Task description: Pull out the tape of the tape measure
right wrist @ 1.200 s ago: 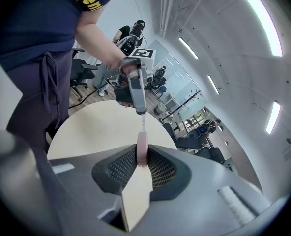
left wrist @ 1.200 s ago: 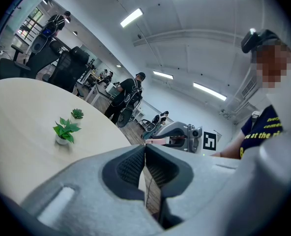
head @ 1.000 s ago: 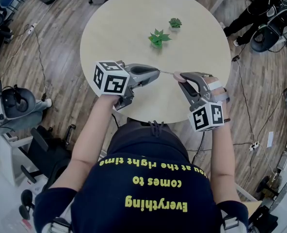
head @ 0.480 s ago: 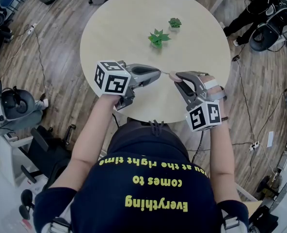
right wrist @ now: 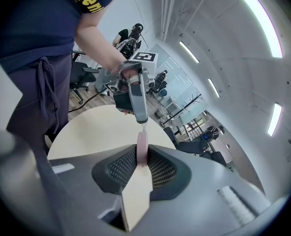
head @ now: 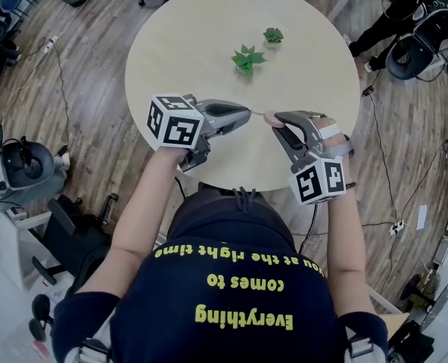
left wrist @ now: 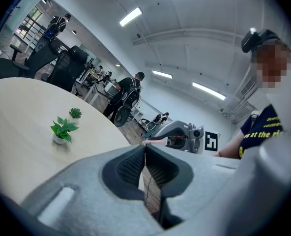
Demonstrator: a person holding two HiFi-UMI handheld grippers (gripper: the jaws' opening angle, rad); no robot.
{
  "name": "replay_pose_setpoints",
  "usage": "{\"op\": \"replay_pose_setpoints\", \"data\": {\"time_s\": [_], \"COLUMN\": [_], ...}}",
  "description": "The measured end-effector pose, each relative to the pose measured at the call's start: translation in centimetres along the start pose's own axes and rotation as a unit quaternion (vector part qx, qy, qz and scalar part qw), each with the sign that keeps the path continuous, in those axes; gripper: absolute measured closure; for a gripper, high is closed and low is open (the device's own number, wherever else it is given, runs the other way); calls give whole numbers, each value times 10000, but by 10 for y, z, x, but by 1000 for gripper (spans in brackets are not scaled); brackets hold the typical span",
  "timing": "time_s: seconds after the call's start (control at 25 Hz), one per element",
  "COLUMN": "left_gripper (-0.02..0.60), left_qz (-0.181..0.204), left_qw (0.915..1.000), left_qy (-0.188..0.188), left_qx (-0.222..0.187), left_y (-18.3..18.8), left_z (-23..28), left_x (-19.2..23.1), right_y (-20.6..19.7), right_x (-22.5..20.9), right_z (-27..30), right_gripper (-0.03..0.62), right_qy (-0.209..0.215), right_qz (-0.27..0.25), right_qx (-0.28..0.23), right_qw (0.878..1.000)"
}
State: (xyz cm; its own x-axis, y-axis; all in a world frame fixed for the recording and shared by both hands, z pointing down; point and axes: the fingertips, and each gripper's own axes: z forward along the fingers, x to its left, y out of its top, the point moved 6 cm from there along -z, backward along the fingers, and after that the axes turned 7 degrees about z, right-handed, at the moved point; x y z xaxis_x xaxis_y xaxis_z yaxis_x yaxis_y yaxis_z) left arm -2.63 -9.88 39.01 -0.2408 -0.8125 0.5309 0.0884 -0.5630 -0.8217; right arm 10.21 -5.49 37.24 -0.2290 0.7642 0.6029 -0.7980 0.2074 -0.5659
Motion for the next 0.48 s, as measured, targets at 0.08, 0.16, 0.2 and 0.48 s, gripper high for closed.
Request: {"op": "replay_pose_setpoints", "data": {"time_s": [0.08,0.16,0.2,0.48], "left_gripper": [574,574,574,574], "left_qz": [8,16,20,27], "left_qw": [10000,10000,10000,9999], "left_qy": [-14,-31,-41,-89], "left_qx": [5,13,19,47], "left_y": [-1,-1,-2,-3], "left_z": [1,2,3,7], "left_x": [0,-1,-2,-6], "right_y": [1,2,3,4], "right_x": [1,3,4,5], "right_z": [1,1,1,0], "right_gripper": [511,511,511,511], "right_qy": [7,10,8,11], "right_qz": [1,-13,-16,-51], "right_qx": [-22,-42,-48,-76], "right_qw": [10000,10000,10000,10000]}}
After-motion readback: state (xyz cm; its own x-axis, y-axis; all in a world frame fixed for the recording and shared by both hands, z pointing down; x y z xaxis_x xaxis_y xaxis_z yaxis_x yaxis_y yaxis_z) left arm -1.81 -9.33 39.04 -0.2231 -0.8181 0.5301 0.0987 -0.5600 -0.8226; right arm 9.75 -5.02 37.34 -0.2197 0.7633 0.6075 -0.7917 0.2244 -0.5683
